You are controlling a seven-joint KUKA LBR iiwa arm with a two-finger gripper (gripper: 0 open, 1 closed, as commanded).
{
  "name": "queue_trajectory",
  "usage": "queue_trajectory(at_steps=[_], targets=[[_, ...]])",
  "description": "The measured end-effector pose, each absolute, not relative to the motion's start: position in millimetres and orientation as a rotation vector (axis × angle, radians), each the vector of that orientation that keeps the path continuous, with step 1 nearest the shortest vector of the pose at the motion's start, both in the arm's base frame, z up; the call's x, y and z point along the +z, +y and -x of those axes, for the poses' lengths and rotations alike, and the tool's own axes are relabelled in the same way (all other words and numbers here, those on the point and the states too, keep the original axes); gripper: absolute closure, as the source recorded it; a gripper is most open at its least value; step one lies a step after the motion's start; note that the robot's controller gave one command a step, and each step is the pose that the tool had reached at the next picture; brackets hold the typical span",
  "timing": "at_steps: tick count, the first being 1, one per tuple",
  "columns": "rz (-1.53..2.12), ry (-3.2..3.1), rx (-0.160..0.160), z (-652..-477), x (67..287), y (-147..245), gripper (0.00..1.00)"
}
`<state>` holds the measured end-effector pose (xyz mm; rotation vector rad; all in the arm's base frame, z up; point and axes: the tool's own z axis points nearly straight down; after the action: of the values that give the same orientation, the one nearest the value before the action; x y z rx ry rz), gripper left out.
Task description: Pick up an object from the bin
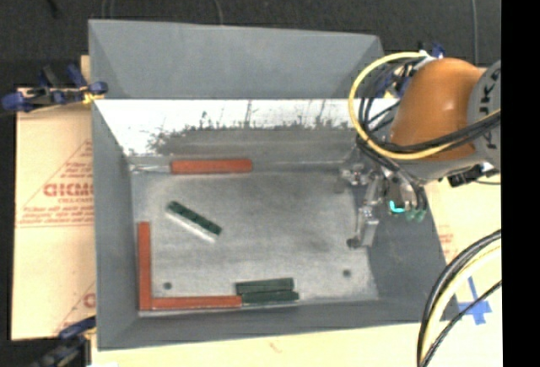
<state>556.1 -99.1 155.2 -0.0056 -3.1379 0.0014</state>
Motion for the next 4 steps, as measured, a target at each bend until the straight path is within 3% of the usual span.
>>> queue_trajectory(at_steps=[1,2,3,4], targets=[[0.004,-3.141,0.002,-556.5,157.3,-99.0,0.0],[-0.111,-3.149,0.006,-560.9,125.4,-78.4,0.0],[-0.109,-3.144,0.0,-536.1,91.4,-29.3,0.0],[-0.245,-3.134,-0.001,-539.9,82.0,4.9,0.0]])
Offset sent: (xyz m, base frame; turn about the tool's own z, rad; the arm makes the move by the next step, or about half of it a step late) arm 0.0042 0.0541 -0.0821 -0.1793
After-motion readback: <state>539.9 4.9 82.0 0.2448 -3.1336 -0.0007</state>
